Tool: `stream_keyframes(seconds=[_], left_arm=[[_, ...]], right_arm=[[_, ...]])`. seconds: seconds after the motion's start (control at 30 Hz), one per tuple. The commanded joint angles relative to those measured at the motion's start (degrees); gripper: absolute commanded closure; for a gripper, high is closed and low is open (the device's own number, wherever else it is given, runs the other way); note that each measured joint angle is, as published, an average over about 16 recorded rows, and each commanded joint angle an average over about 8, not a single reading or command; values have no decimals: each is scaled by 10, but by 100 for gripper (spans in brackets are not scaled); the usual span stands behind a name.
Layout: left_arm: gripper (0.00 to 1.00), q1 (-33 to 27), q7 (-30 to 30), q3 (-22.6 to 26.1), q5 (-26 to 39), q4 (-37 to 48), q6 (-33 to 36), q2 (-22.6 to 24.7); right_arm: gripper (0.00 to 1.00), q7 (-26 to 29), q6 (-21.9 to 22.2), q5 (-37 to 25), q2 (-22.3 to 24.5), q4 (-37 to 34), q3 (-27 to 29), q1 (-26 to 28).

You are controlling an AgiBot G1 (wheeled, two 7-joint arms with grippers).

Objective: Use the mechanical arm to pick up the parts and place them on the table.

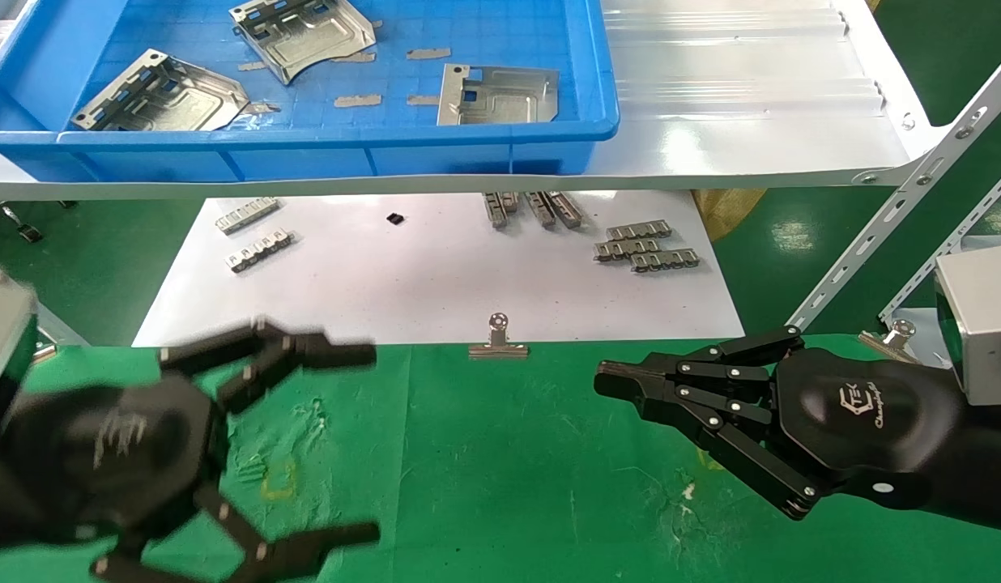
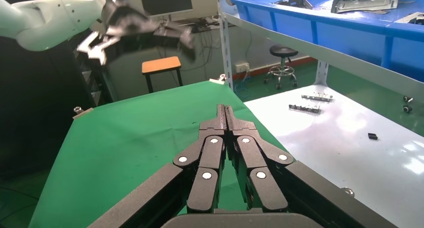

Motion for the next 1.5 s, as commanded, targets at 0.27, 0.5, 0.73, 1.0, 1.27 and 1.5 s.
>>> stream_keyframes(seconds=[0.27, 0.5, 0.73, 1.0, 1.27, 1.5], left_arm=[[0, -221, -5, 48, 114, 160, -31, 95], [0, -375, 45, 103, 253, 401, -142, 190], [38, -453, 84, 135, 332, 549, -266, 256], [100, -490, 102, 165, 383, 641, -337, 294], [100, -495, 117, 169, 392, 679, -391, 309], [100, -496, 121, 166, 388, 694, -416, 316]], right_arm=[[98, 0, 0, 0, 0, 0, 0, 0], [29, 0, 0, 0, 0, 0, 0, 0], [0, 0, 0, 0, 0, 0, 0, 0], [0, 0, 0, 0, 0, 0, 0, 0], [0, 0, 0, 0, 0, 0, 0, 0], [0, 0, 0, 0, 0, 0, 0, 0]])
